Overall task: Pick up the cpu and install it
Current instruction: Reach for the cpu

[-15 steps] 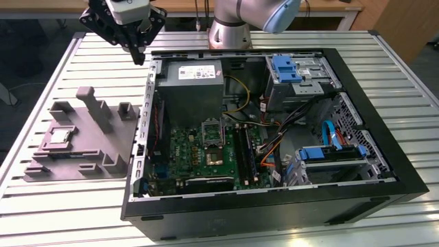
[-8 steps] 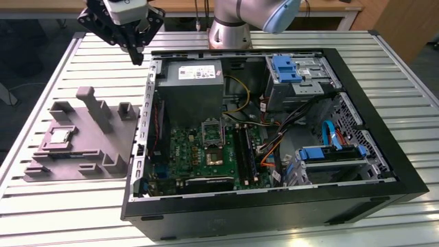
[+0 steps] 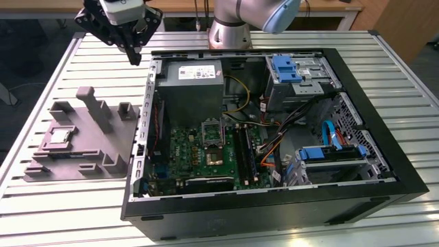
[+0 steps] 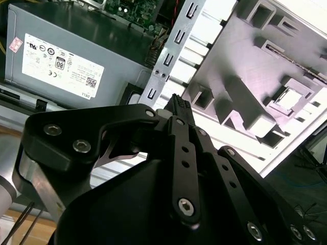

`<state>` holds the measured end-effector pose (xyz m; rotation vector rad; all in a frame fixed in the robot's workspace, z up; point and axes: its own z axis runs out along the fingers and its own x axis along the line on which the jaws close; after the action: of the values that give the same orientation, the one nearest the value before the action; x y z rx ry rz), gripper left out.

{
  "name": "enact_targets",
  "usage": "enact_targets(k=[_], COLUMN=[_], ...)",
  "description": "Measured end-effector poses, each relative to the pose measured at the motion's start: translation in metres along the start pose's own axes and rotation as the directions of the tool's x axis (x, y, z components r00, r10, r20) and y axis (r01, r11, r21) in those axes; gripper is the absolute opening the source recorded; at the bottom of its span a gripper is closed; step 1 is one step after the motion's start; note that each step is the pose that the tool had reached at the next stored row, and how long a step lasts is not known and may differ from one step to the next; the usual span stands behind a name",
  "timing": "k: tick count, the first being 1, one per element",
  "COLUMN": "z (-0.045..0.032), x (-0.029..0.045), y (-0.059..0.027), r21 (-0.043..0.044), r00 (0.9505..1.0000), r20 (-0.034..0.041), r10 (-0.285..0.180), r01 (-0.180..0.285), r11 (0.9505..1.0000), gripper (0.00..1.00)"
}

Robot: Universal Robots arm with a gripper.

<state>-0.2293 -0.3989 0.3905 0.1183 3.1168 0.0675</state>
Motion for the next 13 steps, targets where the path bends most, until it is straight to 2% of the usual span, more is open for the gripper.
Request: enact_targets(k=[13], z=[0.0004], x=[0.0061], y=[-0.0005], r21=[0.0002], r00=[1.0], r20=[-0.0029], r10=[0.0], r01=[0.0], r11=[1.0], gripper=[0.11])
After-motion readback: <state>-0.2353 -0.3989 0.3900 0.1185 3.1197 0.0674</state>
